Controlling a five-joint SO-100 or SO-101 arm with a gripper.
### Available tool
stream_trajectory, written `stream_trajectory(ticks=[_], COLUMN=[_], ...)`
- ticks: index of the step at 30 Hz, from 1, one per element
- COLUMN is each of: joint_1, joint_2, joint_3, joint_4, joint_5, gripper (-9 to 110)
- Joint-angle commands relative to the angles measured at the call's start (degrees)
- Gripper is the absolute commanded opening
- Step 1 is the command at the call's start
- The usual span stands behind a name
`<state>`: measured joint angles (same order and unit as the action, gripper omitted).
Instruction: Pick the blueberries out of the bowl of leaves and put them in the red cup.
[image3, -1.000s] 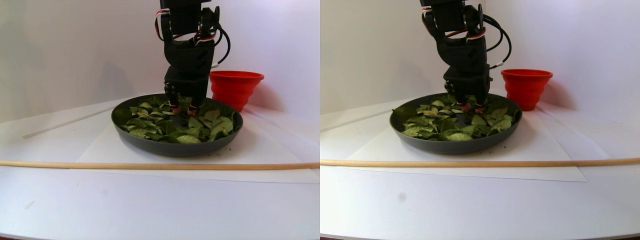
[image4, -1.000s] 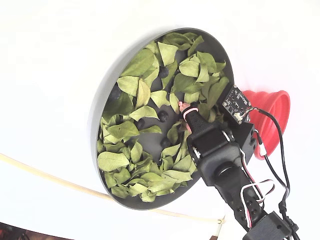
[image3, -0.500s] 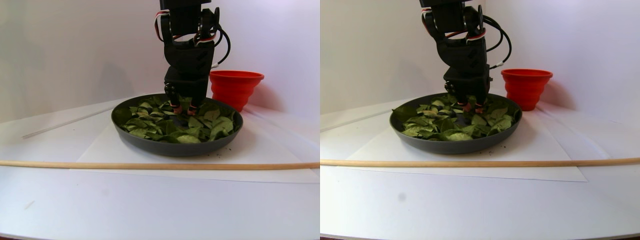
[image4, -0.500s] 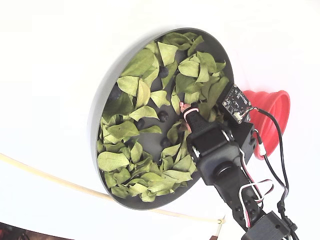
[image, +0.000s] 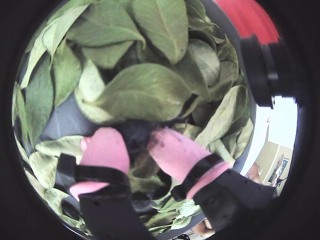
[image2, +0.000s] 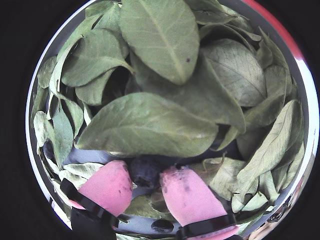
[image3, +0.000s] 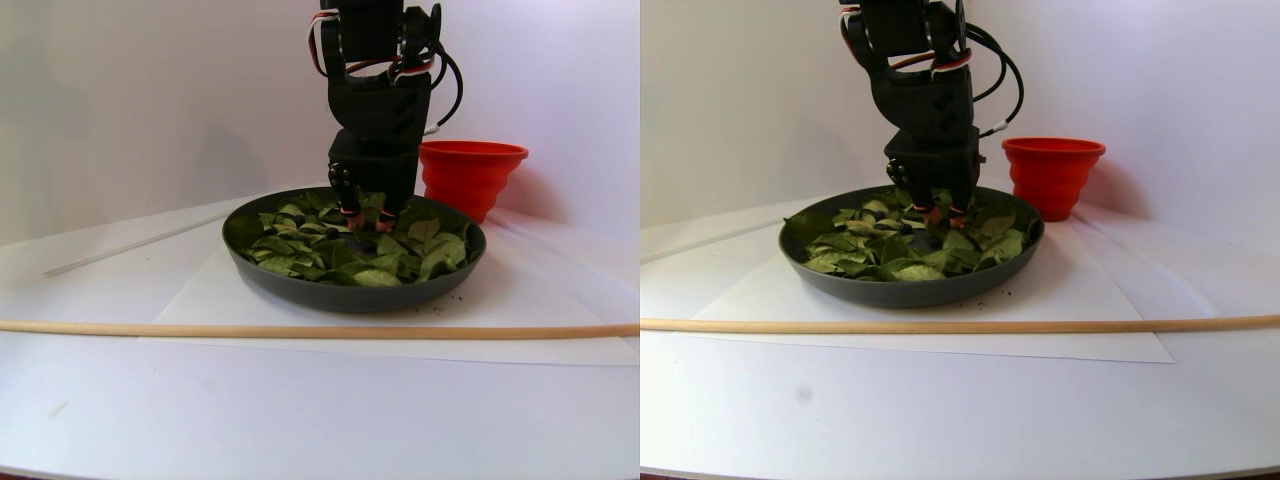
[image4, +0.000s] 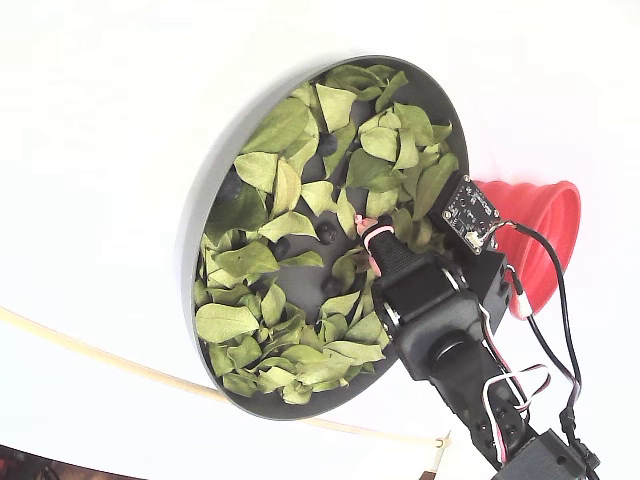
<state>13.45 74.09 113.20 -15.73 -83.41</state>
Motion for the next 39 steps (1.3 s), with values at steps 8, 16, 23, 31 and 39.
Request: stream_trajectory(ticks=[8,16,23,31,39], joint_1=[0.26,0.35,0.88,1.76,2.9], joint_2=[10.55,13.8,16.7,20.48,25.75], joint_3=[1.14,2.81,3.69,4.39,5.54], joint_4=[2.29,3.96,6.06,8.96,12.3], joint_5=[-0.7,-1.85,-2.99,-4.13,-5.19], gripper=[10,10,10,10,10])
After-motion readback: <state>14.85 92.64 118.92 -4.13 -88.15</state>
